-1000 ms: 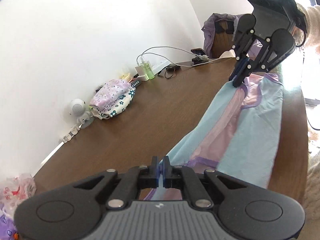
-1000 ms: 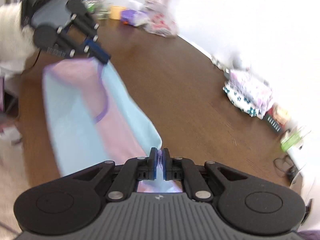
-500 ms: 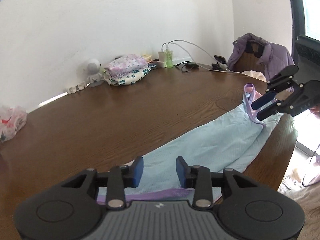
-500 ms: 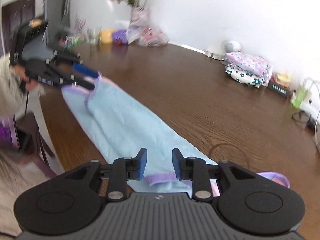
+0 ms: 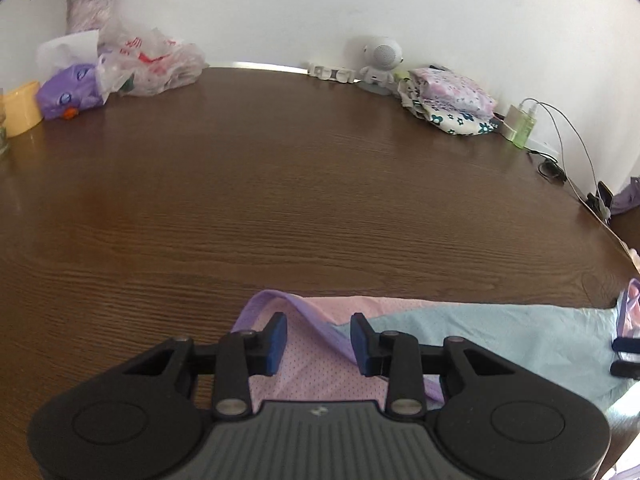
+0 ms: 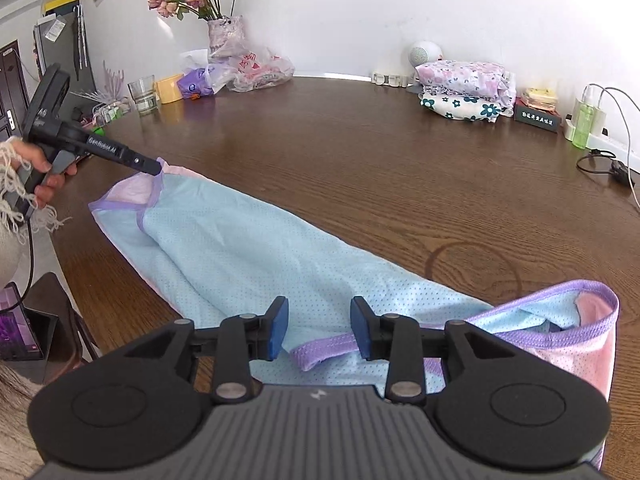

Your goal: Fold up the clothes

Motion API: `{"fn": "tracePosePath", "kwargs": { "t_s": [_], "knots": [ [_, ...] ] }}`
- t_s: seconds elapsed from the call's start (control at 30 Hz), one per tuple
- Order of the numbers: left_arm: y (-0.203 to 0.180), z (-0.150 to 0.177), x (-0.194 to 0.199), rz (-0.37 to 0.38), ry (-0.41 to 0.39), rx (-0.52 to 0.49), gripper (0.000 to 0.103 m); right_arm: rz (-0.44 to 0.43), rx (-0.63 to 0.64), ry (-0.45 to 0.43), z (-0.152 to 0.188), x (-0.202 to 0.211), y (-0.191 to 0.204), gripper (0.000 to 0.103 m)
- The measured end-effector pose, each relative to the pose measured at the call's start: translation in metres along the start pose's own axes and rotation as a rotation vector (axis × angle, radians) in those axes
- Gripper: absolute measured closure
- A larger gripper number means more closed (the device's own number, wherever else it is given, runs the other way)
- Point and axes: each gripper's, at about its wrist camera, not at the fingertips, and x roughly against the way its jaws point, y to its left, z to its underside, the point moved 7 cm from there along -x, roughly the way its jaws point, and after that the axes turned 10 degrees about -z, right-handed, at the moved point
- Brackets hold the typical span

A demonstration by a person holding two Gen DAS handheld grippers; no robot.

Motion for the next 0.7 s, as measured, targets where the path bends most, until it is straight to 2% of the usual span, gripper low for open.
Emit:
{"fn": "tracePosePath", "kwargs": {
  "t_s": [0.03, 0.07, 0.2, 0.37, 0.5, 0.57, 0.7],
  "knots": [
    [0.001, -0.002, -0.003, 0.005, 0.001, 0.015, 0.101, 0.007, 0.003, 0.001, 0.001, -0.001, 0.000, 0.069],
    [0.003, -0.005, -0.006, 0.010, 0.002, 0.031, 0.102, 0.016, 0.008, 0.001, 0.001, -0.001, 0.001, 0.069],
    [0.009, -0.013, -0.012, 0.017, -0.052, 0.100, 0.102, 0.059, 0.032, 0.002, 0.005, -0.003, 0.002, 0.066],
    [0.010, -0.011, -0.021, 0.012, -0.067, 0.112, 0.101, 0.080, 0.040, -0.004, 0.009, -0.003, 0.003, 0.063],
    [0.016, -0.011, -0.005, -0.026, -0.112, 0.137, 0.091, 0.086, 0.020, -0.039, 0.005, 0.007, 0.001, 0.062],
    [-0.006, -0.006, 0.003, 0.014, -0.125, 0.084, 0.089, 0.099, 0.005, -0.074, 0.000, 0.017, -0.003, 0.062],
    [-0.058, 0.007, 0.020, 0.118, -0.141, -0.044, 0.089, 0.068, 0.004, -0.074, -0.005, 0.009, -0.002, 0.062]
  ]
}}
